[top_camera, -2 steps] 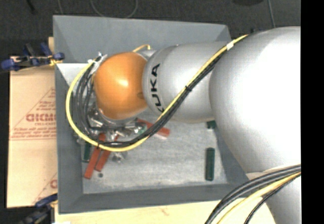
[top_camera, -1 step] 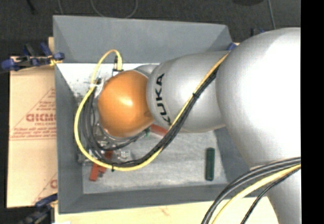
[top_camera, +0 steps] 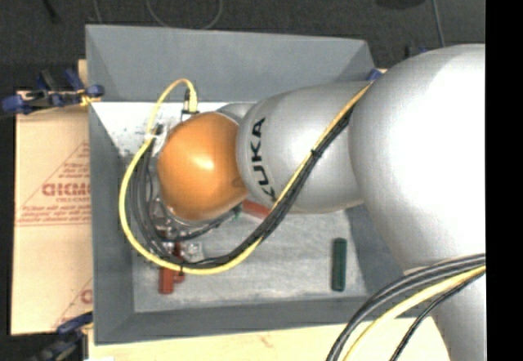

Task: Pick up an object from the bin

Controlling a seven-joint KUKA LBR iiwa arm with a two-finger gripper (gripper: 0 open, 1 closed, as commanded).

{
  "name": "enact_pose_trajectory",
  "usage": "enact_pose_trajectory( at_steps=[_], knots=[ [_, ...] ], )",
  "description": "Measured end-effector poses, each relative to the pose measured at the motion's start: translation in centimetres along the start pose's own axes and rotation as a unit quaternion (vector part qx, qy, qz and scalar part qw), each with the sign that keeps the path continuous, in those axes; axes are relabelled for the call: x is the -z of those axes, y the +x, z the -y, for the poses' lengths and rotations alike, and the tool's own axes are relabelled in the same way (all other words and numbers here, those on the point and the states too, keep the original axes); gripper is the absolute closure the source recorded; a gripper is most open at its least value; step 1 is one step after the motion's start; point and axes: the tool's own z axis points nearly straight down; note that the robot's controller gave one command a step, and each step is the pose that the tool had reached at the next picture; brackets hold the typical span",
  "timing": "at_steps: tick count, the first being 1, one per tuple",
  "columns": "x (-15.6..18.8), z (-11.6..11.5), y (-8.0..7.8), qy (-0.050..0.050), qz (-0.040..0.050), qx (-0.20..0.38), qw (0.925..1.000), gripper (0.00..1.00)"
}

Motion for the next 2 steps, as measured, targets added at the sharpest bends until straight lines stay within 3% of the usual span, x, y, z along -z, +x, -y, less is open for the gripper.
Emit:
enact_pose_trajectory(
  at_steps=[1,2],
  knots=[
    [0.0,0.0,0.0,0.000,0.0002,-0.001,1.0000,1.00],
    [21.2,0.6,-0.6,0.002,-0.0003,0.011,0.9999,1.00]
  ],
)
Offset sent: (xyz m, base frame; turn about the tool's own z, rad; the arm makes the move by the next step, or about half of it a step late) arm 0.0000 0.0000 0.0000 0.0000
